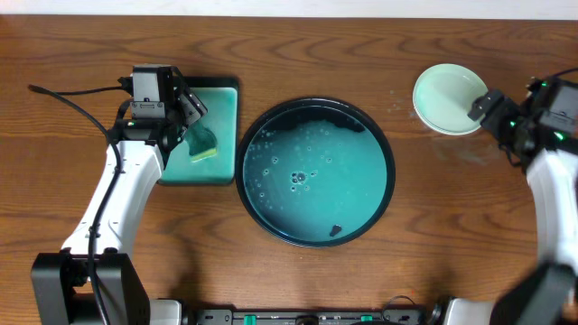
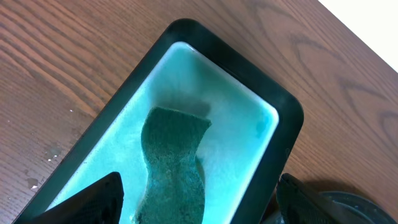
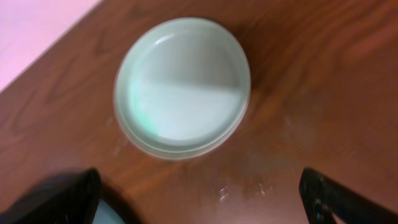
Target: Clean dirty plates on tray and stack at the side
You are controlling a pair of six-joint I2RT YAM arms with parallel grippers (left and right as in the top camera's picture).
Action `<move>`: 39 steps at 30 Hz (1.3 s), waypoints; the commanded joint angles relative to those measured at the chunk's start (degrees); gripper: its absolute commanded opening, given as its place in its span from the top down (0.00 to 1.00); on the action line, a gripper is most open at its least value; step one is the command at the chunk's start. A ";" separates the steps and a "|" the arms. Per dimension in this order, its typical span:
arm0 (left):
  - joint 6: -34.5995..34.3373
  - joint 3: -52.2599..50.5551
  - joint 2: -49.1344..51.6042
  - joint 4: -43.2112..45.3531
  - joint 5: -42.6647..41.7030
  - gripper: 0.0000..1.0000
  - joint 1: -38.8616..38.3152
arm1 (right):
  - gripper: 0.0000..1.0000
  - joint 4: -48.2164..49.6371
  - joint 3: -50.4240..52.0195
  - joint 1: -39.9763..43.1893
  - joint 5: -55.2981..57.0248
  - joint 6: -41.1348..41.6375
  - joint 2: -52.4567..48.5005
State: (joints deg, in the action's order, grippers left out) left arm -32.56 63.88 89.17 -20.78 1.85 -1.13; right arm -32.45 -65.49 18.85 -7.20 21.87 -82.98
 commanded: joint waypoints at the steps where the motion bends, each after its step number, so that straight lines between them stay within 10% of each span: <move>1: 0.85 0.35 0.24 -0.15 0.28 0.21 0.31 | 0.01 -8.57 0.15 -4.52 6.91 -2.14 11.19; 14: 0.83 0.35 0.24 -0.15 0.28 0.21 0.31 | 0.01 -18.45 13.64 -24.55 5.25 1.27 37.86; 39: 0.85 0.35 0.24 -0.15 0.28 0.21 0.31 | 0.01 -20.57 22.77 -19.26 0.87 -7.30 53.48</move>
State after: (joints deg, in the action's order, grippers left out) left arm -32.53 63.88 89.17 -20.82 1.85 -1.13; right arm -54.98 -46.35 -2.44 -2.55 19.59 -35.24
